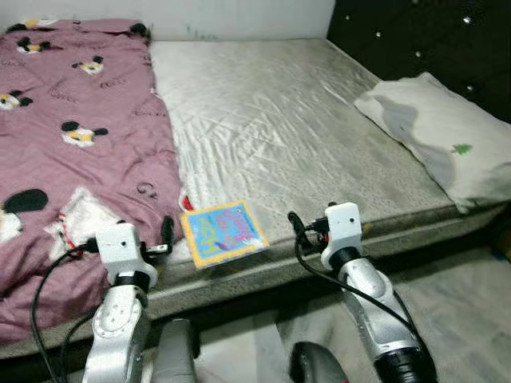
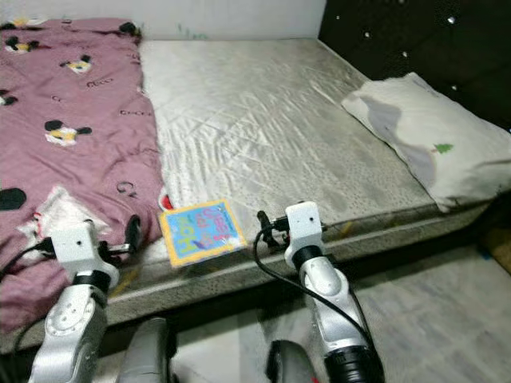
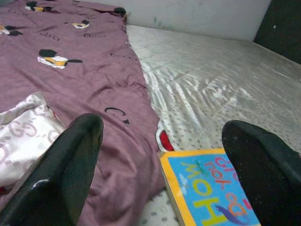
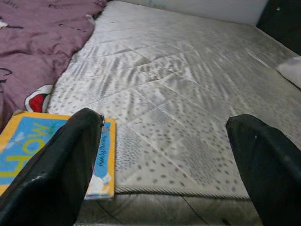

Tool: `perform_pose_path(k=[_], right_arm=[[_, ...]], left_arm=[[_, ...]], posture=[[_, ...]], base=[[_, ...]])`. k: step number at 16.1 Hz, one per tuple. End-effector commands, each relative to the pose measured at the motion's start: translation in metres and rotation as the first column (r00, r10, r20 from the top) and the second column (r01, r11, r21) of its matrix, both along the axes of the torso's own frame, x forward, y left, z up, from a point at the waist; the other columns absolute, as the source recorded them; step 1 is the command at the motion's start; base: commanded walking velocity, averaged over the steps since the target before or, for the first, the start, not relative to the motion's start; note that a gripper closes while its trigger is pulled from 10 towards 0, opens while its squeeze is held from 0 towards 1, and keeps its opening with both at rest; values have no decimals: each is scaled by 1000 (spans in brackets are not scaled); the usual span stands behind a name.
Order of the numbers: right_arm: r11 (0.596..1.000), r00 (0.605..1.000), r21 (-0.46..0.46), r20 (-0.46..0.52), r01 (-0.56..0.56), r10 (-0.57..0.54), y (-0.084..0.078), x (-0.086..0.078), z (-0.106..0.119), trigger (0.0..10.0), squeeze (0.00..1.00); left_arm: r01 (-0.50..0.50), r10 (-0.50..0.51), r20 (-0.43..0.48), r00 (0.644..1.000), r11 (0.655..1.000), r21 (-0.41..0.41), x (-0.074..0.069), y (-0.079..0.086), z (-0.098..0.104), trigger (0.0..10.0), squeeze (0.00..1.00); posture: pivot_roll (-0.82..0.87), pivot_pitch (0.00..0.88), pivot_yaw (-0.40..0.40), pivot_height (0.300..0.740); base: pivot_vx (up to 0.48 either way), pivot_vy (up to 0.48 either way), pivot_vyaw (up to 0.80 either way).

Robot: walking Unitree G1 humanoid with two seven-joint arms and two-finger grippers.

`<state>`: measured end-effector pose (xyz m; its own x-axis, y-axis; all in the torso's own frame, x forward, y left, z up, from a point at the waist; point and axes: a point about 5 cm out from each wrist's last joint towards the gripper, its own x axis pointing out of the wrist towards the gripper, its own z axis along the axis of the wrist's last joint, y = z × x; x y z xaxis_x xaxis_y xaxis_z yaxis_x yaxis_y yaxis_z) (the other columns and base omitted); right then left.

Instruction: Clean up the room

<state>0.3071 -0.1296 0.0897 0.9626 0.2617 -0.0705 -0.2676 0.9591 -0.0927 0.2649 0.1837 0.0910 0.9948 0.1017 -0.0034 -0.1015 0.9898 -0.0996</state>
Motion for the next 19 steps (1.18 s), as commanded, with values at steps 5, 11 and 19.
perform_pose_path(k=[5,11,19], right_arm=[[1000,1000,-2,9,-8,8,3,2,4,10000,0],[1000,1000,9,9,1,-1,2,3,4,10000,0],[999,1000,34,-13,23,-22,0,5,2,10000,0]], left_arm=[[-3,3,-13,1000,1000,5,0,2,-3,10000,0],[0,0,-13,1000,1000,4,1,2,-3,10000,0],[10,-10,-27,1000,1000,5,5,-1,-5,10000,0]], posture=[[46,86,-77,601],[45,86,-76,601],[45,79,-75,601]], base=[[285,0,489],[271,0,0],[0,0,-388]])
